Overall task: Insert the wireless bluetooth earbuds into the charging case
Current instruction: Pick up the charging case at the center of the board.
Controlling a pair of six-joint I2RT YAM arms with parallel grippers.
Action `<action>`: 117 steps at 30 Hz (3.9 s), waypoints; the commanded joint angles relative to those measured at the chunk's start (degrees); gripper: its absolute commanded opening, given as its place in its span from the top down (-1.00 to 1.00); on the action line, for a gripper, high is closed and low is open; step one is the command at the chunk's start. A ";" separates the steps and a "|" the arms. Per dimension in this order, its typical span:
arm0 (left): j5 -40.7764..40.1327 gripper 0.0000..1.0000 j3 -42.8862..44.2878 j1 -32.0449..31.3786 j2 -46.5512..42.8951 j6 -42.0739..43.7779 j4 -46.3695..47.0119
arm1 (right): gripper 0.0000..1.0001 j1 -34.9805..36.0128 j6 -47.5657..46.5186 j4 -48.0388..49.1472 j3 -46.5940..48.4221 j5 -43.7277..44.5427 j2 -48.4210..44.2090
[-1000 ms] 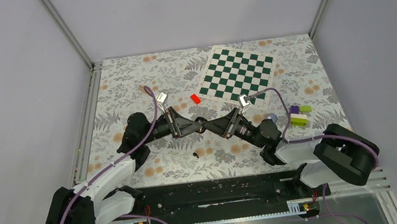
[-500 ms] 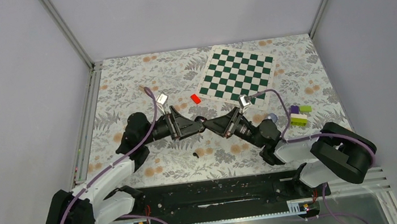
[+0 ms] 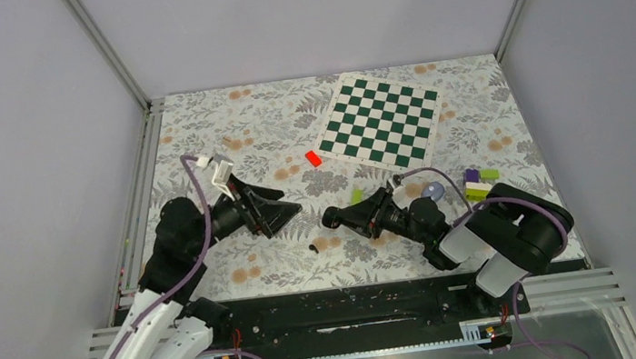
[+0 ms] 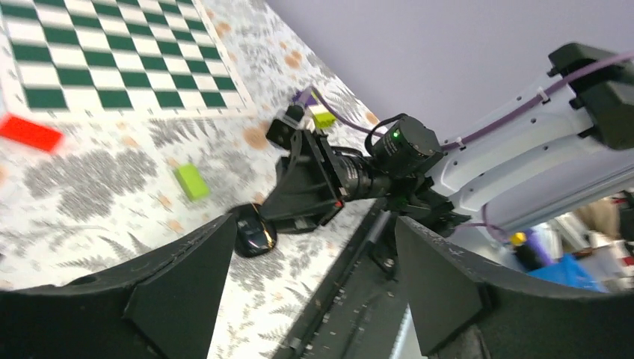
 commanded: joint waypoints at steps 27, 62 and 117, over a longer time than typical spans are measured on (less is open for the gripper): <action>3.83 -0.54 -11.03 -13.06 -16.38 71.02 -6.89 | 1.00 -1.08 19.20 2.93 11.51 -32.11 -4.64; -8.64 -0.54 -5.00 -18.50 -7.33 84.14 -6.77 | 1.00 1.05 42.72 1.28 14.16 -21.69 1.92; -4.64 1.00 -4.57 -19.12 -6.26 80.41 -5.84 | -0.07 5.03 47.38 3.11 17.69 -20.22 5.70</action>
